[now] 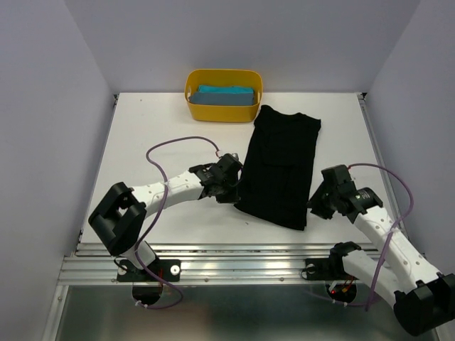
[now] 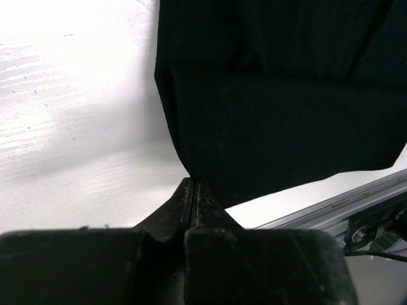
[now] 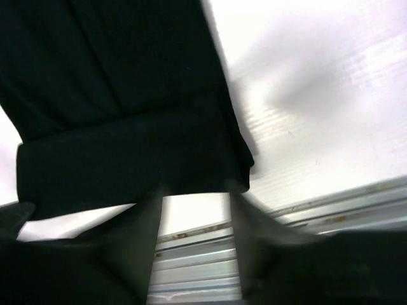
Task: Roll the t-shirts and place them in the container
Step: Roll the T-shirt to the center of the board.
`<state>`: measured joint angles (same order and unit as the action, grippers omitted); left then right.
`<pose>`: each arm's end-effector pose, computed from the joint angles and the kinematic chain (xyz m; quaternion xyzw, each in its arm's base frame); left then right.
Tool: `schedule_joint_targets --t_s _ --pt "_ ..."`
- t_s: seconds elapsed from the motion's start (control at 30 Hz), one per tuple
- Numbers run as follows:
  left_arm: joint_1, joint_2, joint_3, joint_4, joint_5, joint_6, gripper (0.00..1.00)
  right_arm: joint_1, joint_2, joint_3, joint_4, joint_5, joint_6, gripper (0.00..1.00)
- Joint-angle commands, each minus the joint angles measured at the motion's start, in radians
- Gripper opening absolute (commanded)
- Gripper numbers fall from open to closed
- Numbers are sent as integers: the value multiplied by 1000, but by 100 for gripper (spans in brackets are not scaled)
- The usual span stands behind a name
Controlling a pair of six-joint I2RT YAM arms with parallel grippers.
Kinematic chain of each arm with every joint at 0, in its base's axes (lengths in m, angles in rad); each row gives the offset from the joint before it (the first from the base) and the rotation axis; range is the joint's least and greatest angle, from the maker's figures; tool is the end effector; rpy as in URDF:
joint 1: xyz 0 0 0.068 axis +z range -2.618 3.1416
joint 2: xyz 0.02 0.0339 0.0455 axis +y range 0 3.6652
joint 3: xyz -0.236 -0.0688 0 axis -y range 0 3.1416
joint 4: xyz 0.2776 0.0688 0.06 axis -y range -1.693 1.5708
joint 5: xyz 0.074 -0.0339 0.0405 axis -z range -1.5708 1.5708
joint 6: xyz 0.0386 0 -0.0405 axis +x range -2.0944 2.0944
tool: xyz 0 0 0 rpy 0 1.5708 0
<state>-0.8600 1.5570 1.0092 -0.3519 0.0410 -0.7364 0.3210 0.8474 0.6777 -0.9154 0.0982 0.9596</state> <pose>0.2304 -0.2700 0.1680 0.0650 0.9418 -0.2493 0.2159 0.1910 0.0595 0.2032 0.3155 0.9168 0.1053 0.2211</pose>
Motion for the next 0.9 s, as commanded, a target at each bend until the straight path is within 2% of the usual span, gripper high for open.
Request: schedule_joint_targets --t_s 0.0,0.1,0.37,0.67,0.87 --pt "3 -6 -30 16 -12 2 0 -5 33 8 96 -46 -33 26" --pt "3 -11 -41 24 -15 -3 0 -5 77 -15 171 -66 -25 15" --pt "3 -5 -35 14 -24 6 0 -5 199 -101 349 -57 4 5" --pt "3 11 -12 11 -30 28 0 4 268 -149 314 18 14 1" --pt "3 26 2 11 -30 38 0 4 187 -70 201 28 -10 2"
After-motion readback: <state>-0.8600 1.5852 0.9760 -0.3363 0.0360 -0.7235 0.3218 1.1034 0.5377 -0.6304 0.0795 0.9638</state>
